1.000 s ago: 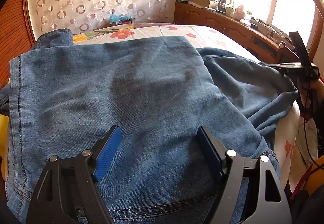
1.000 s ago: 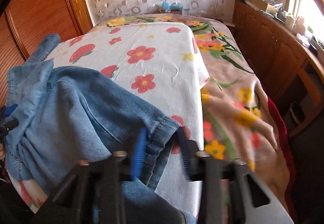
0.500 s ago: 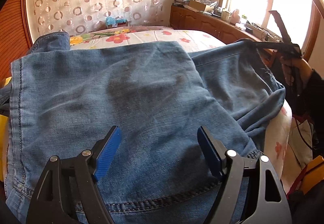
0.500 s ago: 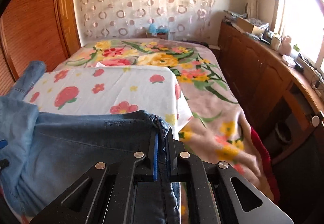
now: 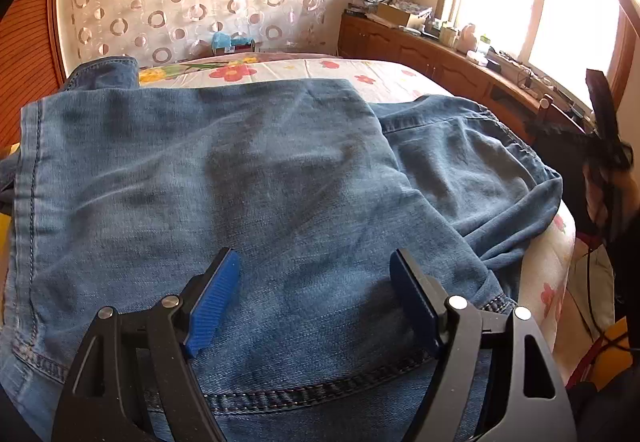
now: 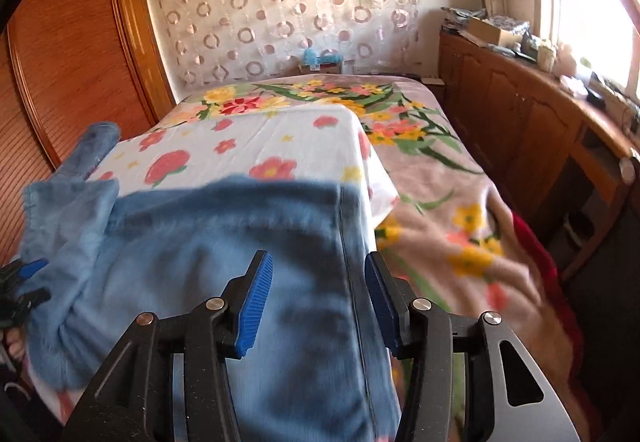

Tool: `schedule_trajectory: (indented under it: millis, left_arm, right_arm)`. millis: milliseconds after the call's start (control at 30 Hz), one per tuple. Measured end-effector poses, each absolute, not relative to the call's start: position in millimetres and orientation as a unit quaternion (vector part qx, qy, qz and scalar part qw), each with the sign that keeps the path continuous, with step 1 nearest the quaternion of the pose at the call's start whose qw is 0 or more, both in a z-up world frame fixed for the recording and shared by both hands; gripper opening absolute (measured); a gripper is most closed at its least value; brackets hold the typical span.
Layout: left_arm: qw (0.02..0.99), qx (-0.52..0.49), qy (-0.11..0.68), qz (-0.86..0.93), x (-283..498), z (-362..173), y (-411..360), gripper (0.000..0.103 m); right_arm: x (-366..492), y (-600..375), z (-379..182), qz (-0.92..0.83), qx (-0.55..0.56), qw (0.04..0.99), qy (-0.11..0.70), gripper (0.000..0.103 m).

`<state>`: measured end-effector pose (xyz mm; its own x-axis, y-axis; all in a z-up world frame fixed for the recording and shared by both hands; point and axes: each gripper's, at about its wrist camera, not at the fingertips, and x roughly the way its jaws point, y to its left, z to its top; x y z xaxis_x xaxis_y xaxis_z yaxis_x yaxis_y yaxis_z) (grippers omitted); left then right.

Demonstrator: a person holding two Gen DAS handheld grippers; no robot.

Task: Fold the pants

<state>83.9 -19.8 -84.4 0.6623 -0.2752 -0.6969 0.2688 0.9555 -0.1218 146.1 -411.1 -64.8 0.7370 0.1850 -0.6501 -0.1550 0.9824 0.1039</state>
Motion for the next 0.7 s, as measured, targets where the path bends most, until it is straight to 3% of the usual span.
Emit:
schedule_trajectory:
  millis: [300, 367, 700]
  left_arm:
    - [0.916, -0.002, 0.374, -0.146, 82.4, -86.5, -23.0, 0.082]
    - [0.916, 0.002, 0.373, -0.146, 82.0, -87.4, -24.4, 0.082]
    - [0.916, 0.007, 0.373, -0.146, 81.8, -87.9, -24.9, 0.083]
  right_arm:
    - [80.7, -427.9, -87.0, 0.045, 0.028, 0.929, 0.365, 0.051]
    - [72.8, -429.2, -90.4, 0.047, 0.041, 0.928, 0.368, 0.06]
    - [58.3, -428.3, -99.0, 0.052, 0.079, 0.928, 0.36, 0.06]
